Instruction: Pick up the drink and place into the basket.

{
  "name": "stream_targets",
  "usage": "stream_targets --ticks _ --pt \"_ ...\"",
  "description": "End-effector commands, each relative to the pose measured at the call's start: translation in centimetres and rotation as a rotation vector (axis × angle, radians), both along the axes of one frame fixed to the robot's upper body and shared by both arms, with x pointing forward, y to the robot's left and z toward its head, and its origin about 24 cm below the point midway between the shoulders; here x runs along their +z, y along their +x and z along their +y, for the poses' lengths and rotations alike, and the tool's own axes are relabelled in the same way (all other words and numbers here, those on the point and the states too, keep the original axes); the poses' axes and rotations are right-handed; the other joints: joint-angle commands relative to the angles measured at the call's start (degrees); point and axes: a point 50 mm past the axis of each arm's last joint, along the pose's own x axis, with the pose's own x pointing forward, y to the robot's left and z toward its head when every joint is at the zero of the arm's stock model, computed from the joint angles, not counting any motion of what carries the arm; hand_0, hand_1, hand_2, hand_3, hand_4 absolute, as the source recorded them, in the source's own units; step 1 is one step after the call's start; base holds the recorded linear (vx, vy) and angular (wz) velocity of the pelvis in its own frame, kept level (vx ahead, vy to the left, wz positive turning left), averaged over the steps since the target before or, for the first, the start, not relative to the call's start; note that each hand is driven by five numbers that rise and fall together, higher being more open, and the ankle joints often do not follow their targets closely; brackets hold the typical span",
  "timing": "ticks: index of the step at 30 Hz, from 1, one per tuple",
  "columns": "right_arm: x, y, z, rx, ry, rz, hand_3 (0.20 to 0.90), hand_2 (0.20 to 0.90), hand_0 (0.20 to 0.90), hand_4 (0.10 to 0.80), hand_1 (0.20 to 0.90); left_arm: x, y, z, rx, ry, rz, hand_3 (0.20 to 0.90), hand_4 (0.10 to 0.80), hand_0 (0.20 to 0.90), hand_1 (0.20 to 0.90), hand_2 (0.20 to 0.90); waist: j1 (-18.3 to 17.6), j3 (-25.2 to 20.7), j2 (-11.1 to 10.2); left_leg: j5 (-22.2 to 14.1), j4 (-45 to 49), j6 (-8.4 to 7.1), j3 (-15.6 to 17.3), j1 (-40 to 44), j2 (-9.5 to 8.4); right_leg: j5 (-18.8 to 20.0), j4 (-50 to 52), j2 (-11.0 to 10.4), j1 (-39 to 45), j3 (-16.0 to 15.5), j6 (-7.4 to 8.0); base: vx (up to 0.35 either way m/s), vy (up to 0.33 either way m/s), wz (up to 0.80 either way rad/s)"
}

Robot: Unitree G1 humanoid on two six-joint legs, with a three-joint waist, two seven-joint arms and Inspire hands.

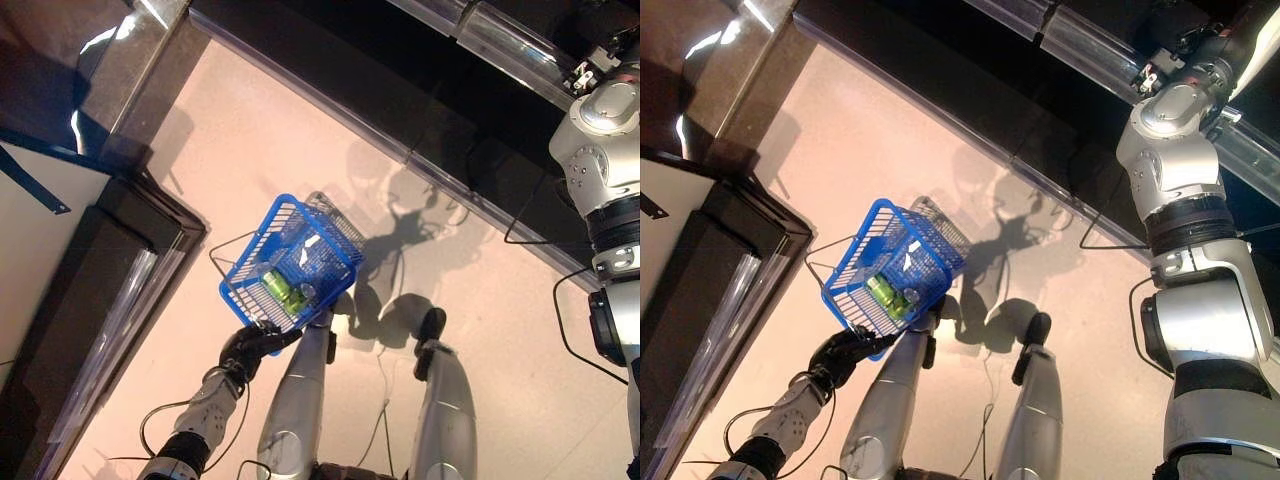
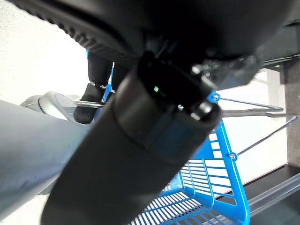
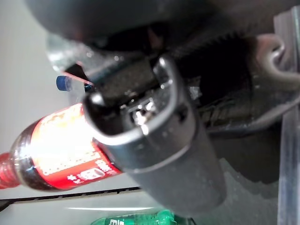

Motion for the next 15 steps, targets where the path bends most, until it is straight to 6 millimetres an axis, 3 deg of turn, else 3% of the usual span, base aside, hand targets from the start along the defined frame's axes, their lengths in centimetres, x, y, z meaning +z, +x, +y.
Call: stream_targets --ticks 1,5,15 --pt "8.2 -4.2 1.0 0.082 -0.162 -0.386 0.2 0.3 0.3 0.1 0.3 -3.0 -6.2 1.9 -0.074 0.05 0.15 0.2 0.1 0.3 0.3 0.3 1.23 -0.75 -0.42 -8.35 3.86 4.62 0.08 3.62 -4.57 -0.31 -2.28 4.23 2.89 -4.93 -6.17 0.0 0.0 0.0" --pt "7.7 -4.6 1.4 0.136 -0.191 -0.423 0.2 0.3 0.3 0.1 0.3 -2.9 -6.0 1.9 -0.076 0.048 0.133 0.2 0.1 0.3 0.3 0.3 0.88 -0.75 -0.75 -8.71 3.7 4.44 0.29 5.91 -4.43 -1.15 -2.14 4.22 5.28 -5.05 -6.36 0.0 0.0 0.0" --pt "5.6 -6.3 5.1 0.362 -0.323 -0.47 0.2 0.3 0.3 0.1 0.3 -2.1 -5.2 1.8 -0.064 0.054 0.029 0.2 0.1 0.3 0.3 0.3 -0.62 -1.21 -2.53 -9.56 2.53 3.55 0.95 14.59 -3.73 -2.61 -3.65 4.43 14.58 -5.22 -6.79 -0.009 -0.018 0.0"
